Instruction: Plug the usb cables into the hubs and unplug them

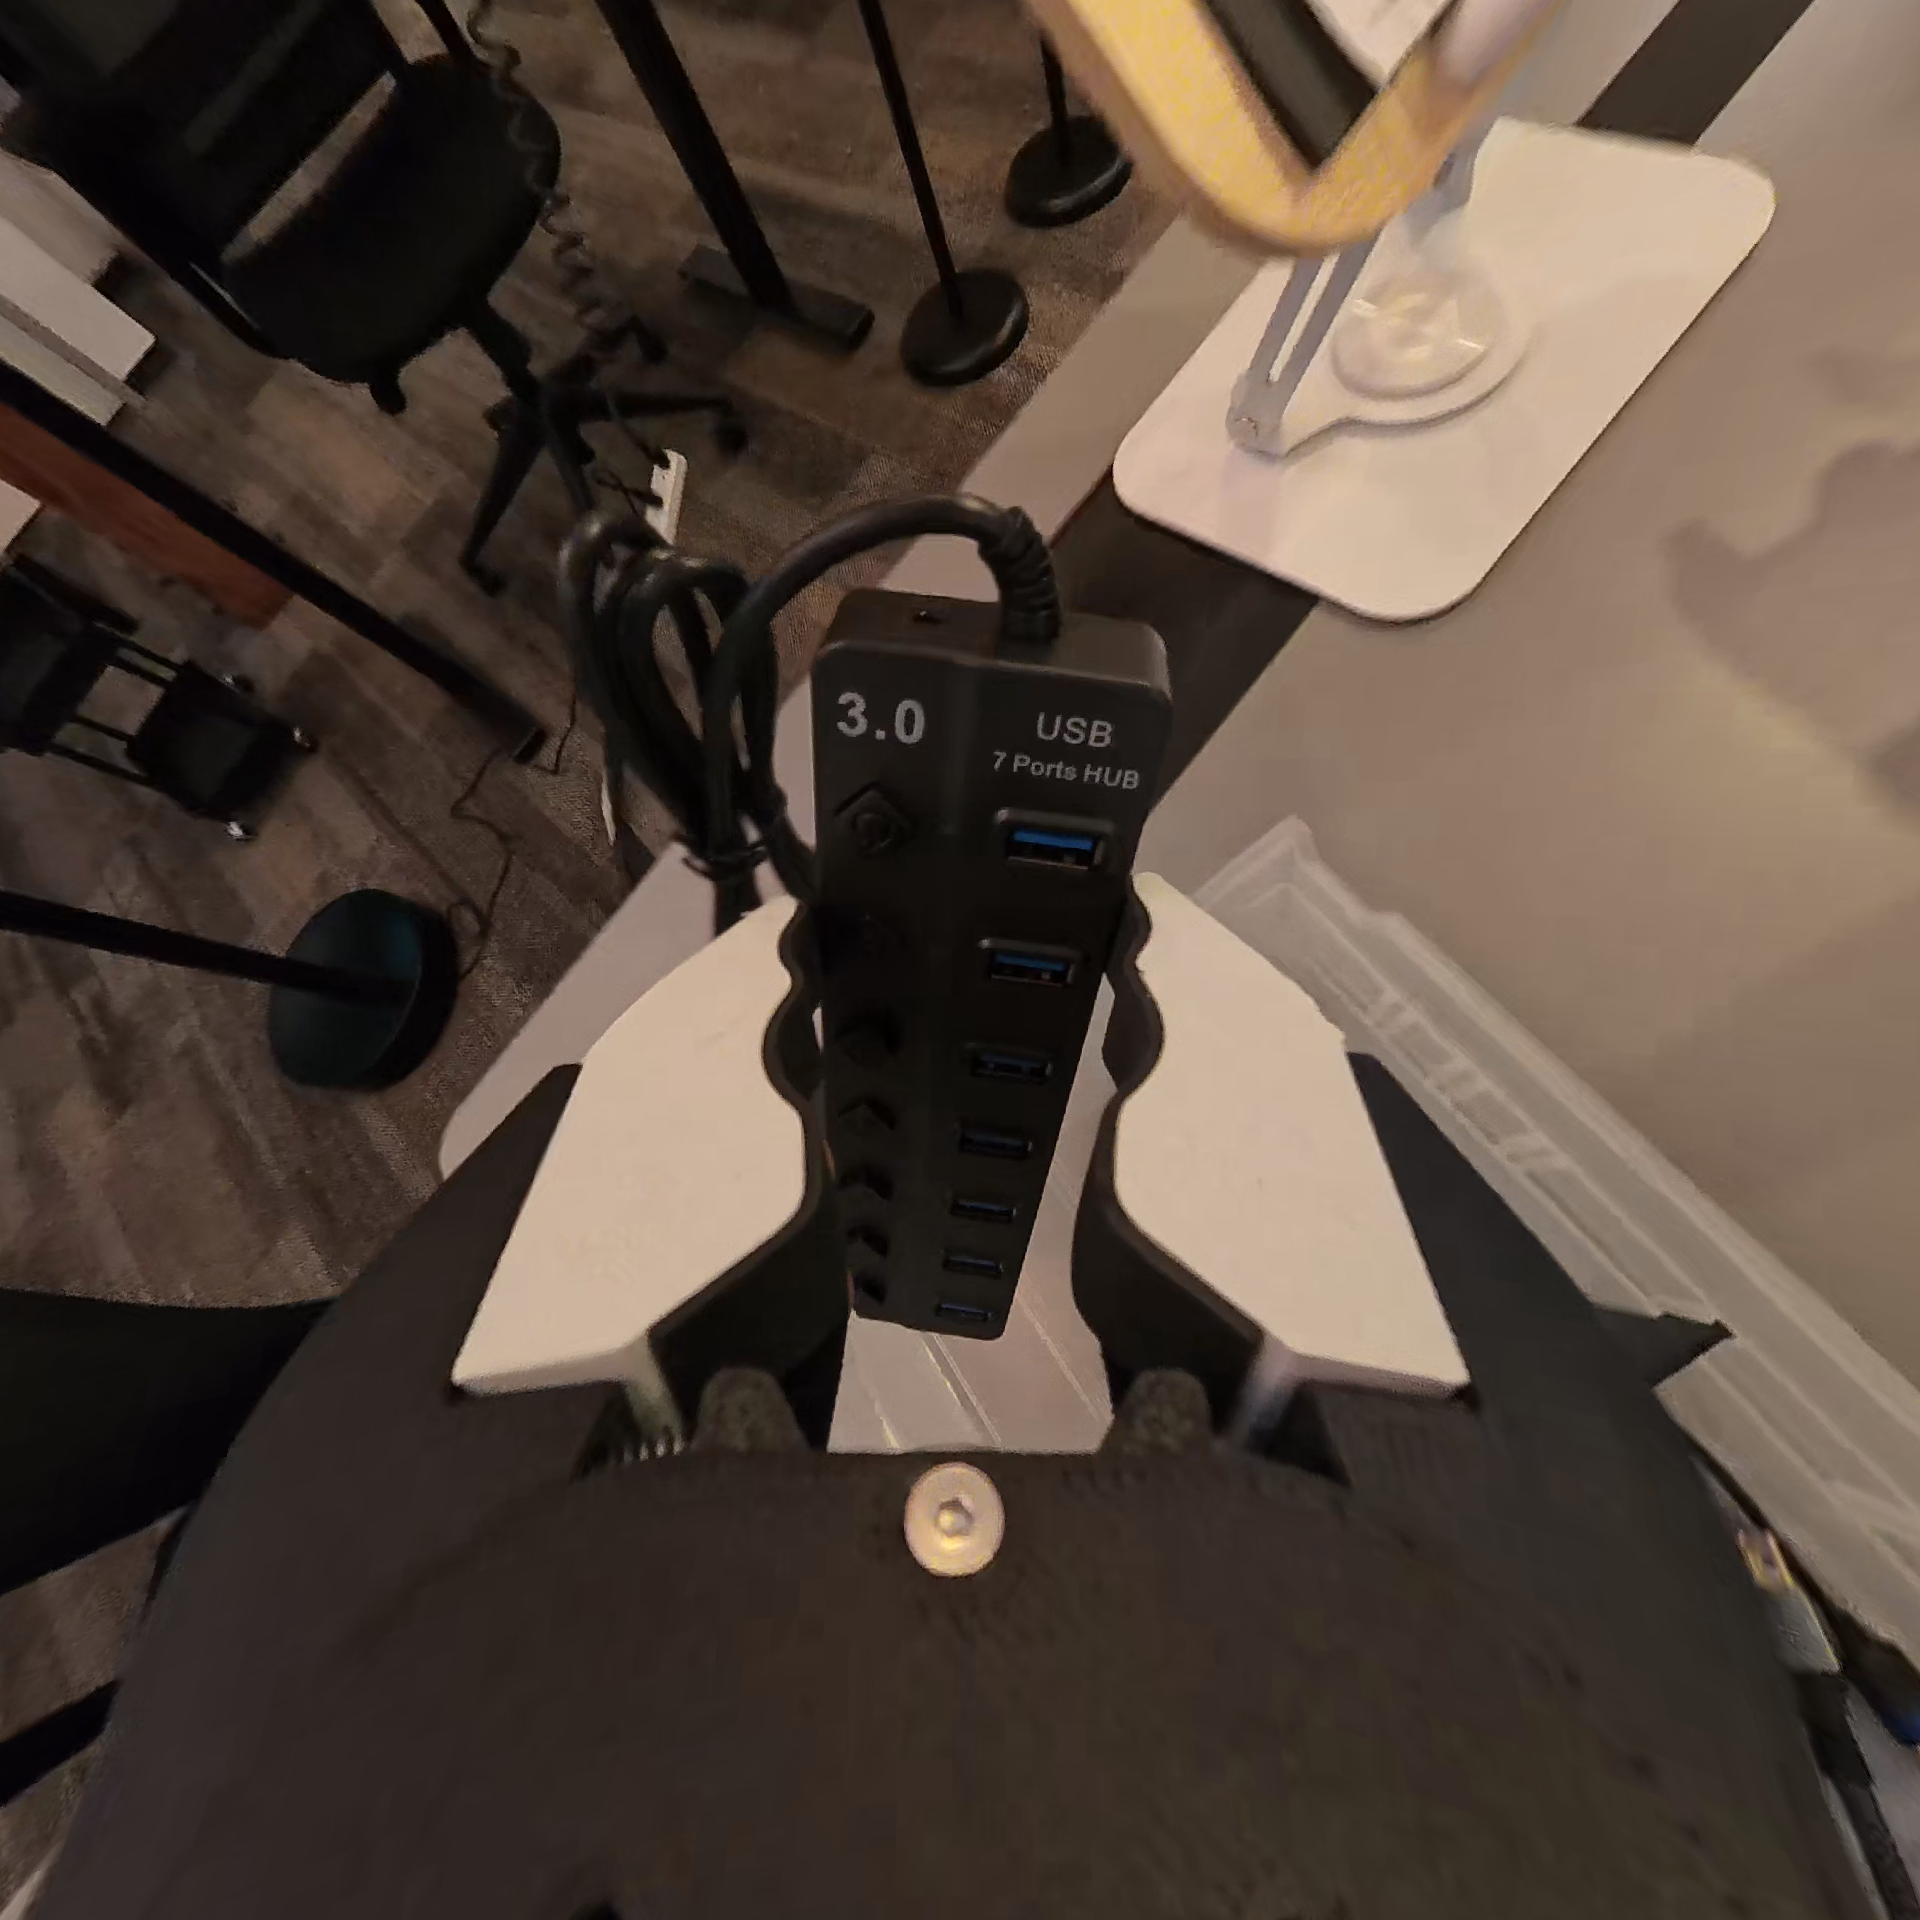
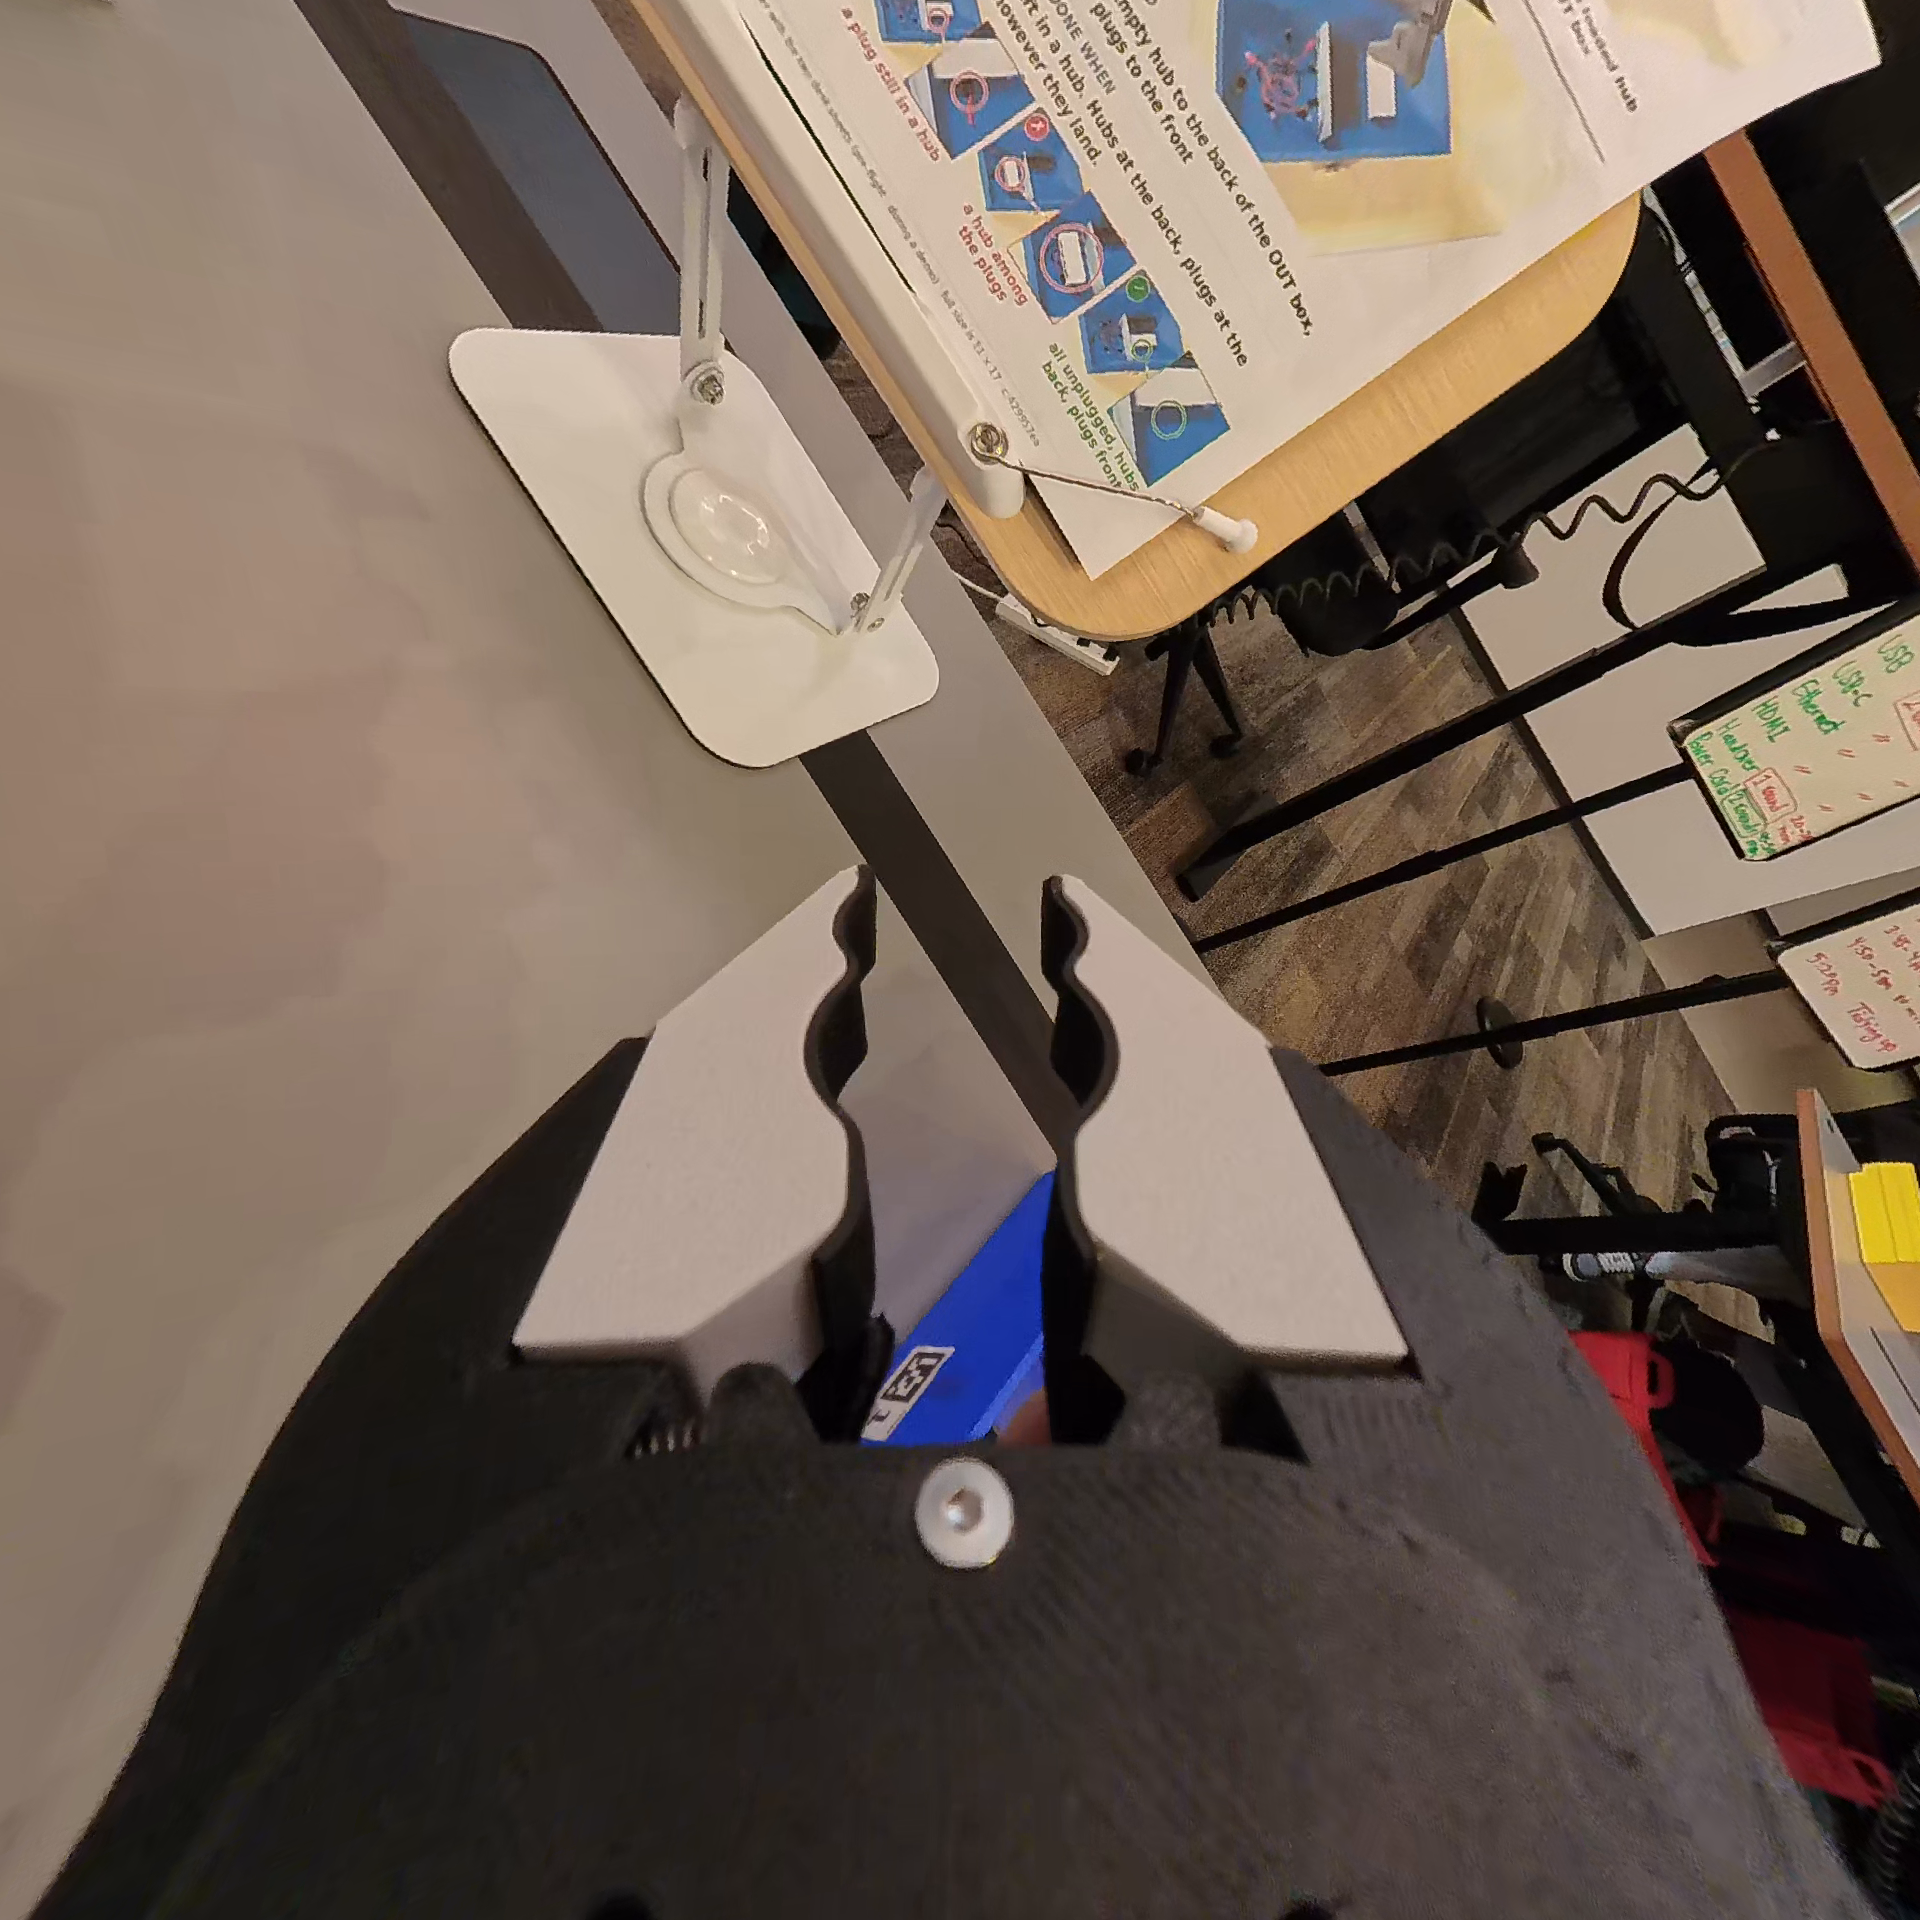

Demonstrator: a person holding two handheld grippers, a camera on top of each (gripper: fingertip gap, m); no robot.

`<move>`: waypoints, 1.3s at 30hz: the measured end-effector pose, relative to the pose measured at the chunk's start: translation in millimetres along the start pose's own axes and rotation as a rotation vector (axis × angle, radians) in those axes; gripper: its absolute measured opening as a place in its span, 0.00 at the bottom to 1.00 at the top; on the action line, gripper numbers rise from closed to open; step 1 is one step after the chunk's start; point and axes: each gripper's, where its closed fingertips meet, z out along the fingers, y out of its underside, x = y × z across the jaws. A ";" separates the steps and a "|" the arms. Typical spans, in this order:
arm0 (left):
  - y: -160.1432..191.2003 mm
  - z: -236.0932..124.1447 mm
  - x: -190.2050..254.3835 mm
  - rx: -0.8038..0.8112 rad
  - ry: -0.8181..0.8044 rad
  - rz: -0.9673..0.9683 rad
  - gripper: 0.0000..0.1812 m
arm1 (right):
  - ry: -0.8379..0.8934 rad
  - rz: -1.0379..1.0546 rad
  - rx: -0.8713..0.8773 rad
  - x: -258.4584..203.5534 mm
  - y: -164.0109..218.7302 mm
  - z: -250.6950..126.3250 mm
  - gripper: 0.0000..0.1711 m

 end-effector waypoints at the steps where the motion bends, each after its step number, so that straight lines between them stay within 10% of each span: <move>1: -10.7 -3.5 0.0 0.033 -0.006 0.002 0.29 | -0.002 -0.001 0.004 -0.6 -1.1 -0.5 0.17; 17: -186.8 -81.1 98.8 0.489 -0.068 -0.065 0.29 | -0.190 -0.095 0.225 -82.4 -77.9 -9.3 0.23; 30: -271.6 -30.5 246.9 0.658 0.064 -0.227 0.29 | -0.165 0.025 0.398 -134.9 -126.3 17.2 0.40; 39: -294.2 2.7 303.6 0.638 0.132 -0.236 0.29 | -0.045 0.249 0.527 -97.1 -129.8 14.1 0.27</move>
